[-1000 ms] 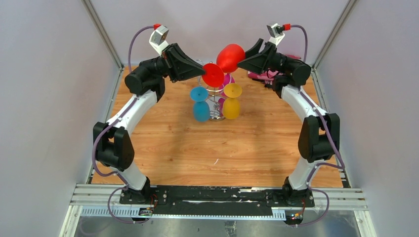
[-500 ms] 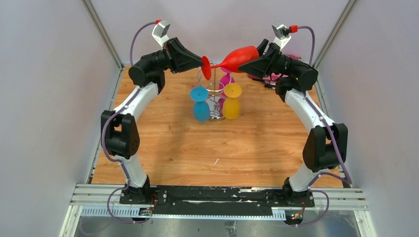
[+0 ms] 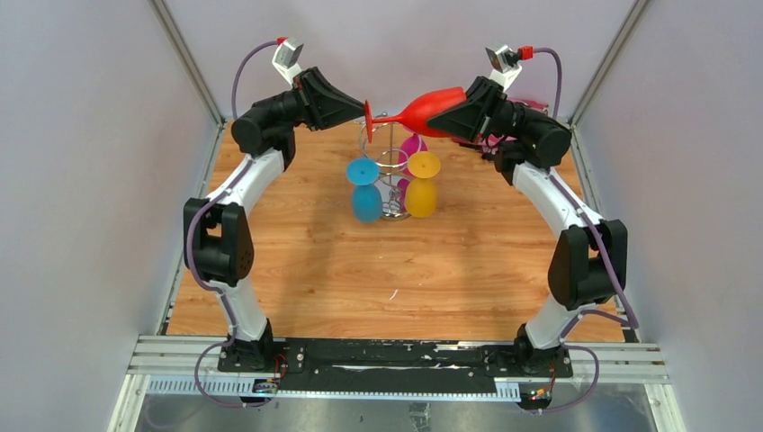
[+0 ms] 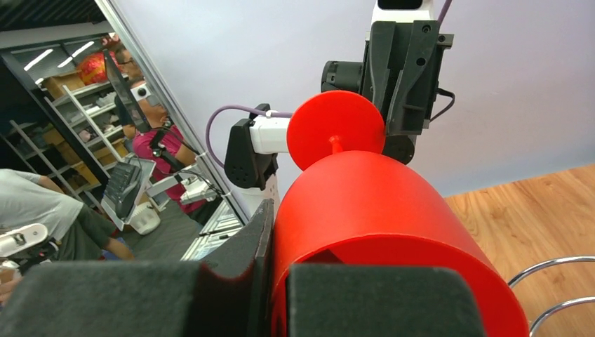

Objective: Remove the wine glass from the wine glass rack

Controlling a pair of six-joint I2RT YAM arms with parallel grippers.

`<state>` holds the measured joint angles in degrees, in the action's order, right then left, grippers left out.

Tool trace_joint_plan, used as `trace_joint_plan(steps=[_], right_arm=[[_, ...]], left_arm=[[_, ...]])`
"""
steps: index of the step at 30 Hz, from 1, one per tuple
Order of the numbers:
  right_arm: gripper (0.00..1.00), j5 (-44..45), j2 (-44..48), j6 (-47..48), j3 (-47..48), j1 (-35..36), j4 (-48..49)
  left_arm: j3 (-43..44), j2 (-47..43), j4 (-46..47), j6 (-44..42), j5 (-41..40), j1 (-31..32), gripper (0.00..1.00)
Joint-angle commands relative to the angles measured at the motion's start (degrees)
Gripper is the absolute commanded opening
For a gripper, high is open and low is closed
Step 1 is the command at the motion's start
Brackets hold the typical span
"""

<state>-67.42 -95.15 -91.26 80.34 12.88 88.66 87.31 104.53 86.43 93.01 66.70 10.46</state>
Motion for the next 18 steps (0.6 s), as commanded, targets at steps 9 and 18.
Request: trace_joint_plan(steps=[9, 18], right_arm=[[0.00, -1.15, 10.54, 11.49, -5.82, -4.50, -12.83], [0.00, 29.34, 29.58, 79.24, 9.90, -5.48, -108.47]], left_arm=[[1.12, -5.30, -13.35, -7.38, -5.36, -6.65, 0.08], [20.95, -10.13, -115.67, -69.48, -56.05, 0.48, 0.00]])
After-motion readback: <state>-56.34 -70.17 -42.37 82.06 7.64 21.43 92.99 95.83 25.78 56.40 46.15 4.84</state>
